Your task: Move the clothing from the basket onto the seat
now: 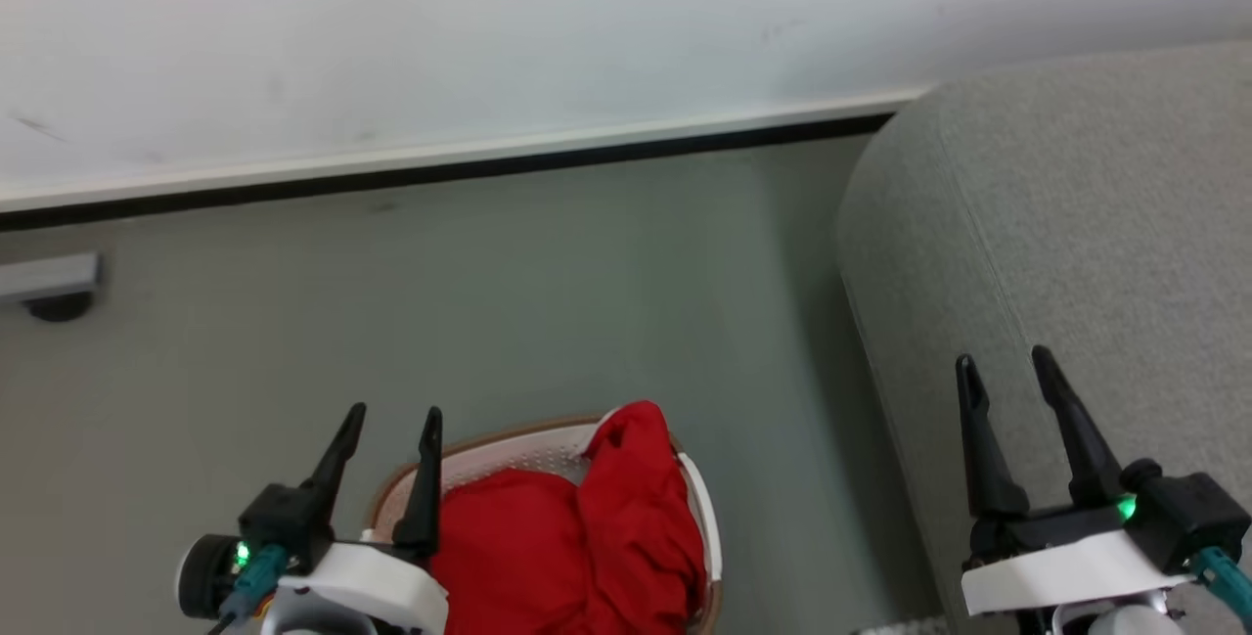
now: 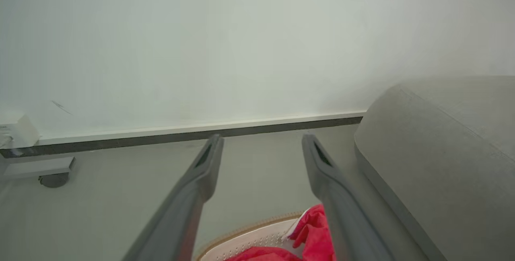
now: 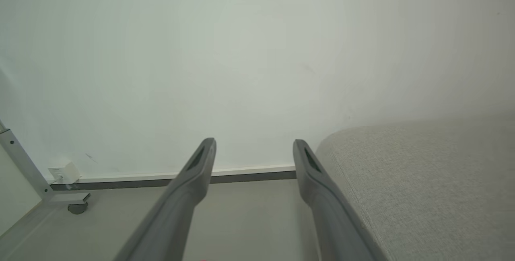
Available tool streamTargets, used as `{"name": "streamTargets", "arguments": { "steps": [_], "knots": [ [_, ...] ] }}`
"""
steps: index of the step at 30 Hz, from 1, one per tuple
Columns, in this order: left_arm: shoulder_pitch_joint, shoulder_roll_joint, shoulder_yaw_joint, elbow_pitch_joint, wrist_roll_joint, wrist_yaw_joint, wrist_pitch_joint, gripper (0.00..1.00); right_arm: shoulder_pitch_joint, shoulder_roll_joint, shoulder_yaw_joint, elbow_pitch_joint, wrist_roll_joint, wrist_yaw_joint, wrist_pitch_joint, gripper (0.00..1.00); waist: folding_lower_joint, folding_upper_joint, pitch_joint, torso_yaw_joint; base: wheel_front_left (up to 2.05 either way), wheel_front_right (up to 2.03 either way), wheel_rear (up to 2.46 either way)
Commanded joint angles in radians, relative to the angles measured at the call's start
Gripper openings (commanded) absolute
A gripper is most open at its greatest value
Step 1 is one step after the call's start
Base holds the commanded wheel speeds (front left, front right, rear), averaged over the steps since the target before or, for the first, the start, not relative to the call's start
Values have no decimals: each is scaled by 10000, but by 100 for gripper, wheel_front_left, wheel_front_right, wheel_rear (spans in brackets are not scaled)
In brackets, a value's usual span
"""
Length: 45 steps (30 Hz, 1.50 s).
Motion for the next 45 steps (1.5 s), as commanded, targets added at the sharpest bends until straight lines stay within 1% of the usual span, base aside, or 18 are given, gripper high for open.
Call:
{"name": "streamTargets", "arguments": {
  "steps": [1, 5, 11, 12, 13, 18, 24, 30, 35, 40, 45],
  "knots": [
    [-219, 132, 15, 327, 180, -66, -8, 100, -229, -5, -59, -69, 42, -21, -32, 100, 1, 0, 364, -347, 0, 0, 0],
    [-636, 241, -130, 1373, 277, -210, -8, 100, -379, -7, -104, -154, 101, -21, -30, 100, 1, 0, 770, -664, 0, 0, 0],
    [-1431, 560, -457, 3184, 458, -345, -7, 100, -690, -7, -82, -304, 335, -21, -18, 100, 1, 0, 1489, -1084, 0, 0, 0],
    [-1582, 585, -526, 3472, 477, -377, -7, 100, -742, -7, -89, -348, 366, -21, -18, 100, 1, 0, 1618, -1131, 0, 0, 0],
    [-1582, 585, -526, 3472, 477, -377, -7, 100, -742, -7, -89, -348, 366, -21, -18, 100, 1, 0, 1618, -1131, 0, 0, 0],
    [-2353, 817, -918, 5179, 624, -481, -7, 100, -996, -7, -31, -575, 582, -21, -18, 100, 1, 0, 2306, -1355, 0, 0, 0],
    [-3521, 967, -1415, 7124, 736, -562, 10, 100, -1304, -7, 87, -870, 808, -21, -18, 100, 1, 0, 3218, -1553, 0, 0, 0],
    [-4541, 1063, -2022, 8737, 880, -589, 417, 100, -1640, -5, 166, -1208, 1040, -21, -18, 100, 1, 0, 4049, -1819, 0, 0, 0],
    [-4997, 1177, -2633, 9428, 925, -597, 875, 100, -1833, -7, 269, -1344, 1293, -21, -18, 100, 1, 0, 4669, -2188, 0, 0, 0],
    [-5384, 1434, -2914, 9654, 620, -583, 1194, 100, -1963, -4, 363, -1517, 1580, -21, -18, 100, 1, 0, 5298, -2537, 0, 0, 0],
    [-5737, 1677, -3176, 9742, 643, -584, 1672, 100, -2048, -5, 395, -1582, 1691, -21, -18, 100, 1, 0, 5774, -2779, 0, 0, 0]
  ]
}}
